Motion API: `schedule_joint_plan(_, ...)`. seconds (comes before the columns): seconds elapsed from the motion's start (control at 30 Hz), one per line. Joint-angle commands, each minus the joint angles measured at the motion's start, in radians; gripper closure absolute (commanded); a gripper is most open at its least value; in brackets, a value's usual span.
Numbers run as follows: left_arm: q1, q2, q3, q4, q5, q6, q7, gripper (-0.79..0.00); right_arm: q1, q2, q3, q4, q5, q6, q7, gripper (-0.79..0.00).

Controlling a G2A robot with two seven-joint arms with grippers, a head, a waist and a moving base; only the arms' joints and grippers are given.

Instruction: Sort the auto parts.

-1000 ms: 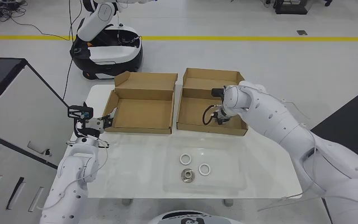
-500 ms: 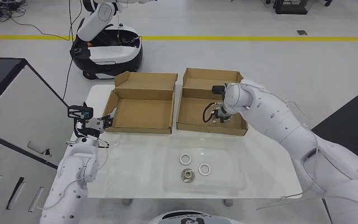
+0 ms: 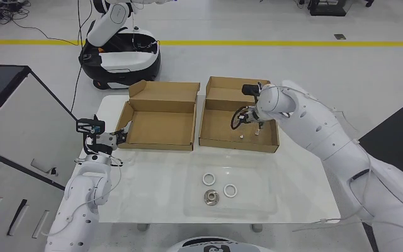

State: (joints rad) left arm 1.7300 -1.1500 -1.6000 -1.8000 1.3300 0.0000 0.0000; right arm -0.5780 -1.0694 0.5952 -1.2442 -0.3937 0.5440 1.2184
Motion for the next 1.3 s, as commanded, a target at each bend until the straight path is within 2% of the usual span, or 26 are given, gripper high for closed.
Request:
schedule_joint_plan(0.0,0.0,0.0,0.0,0.0,0.0,0.0,0.0,-0.785,-0.009,0.012,0.031,-0.032,-0.001,0.006,0.005,-0.785)
schedule_joint_plan(0.17,0.0,0.0,0.0,0.0,0.0,0.0,0.0,-0.785,-0.041,0.048,0.13,-0.137,0.012,0.021,0.016,-0.785)
schedule_joint_plan(0.3,0.0,0.0,0.0,0.0,0.0,0.0,0.0,-0.785,-0.091,0.078,0.239,-0.233,0.08,0.009,0.027,-0.785)
schedule_joint_plan(0.77,0.0,0.0,0.0,0.0,0.0,0.0,0.0,-0.785,-0.352,0.161,0.638,-0.529,0.362,-0.015,0.031,-0.785)
schedule_joint_plan(1.0,0.0,0.0,0.0,0.0,0.0,0.0,0.0,-0.785,-0.471,0.19,0.807,-0.591,0.458,-0.032,0.063,-0.785)
schedule_joint_plan(1.27,0.0,0.0,0.0,0.0,0.0,0.0,0.0,-0.785,-0.607,0.215,1.022,-0.601,0.596,-0.07,0.099,-0.785)
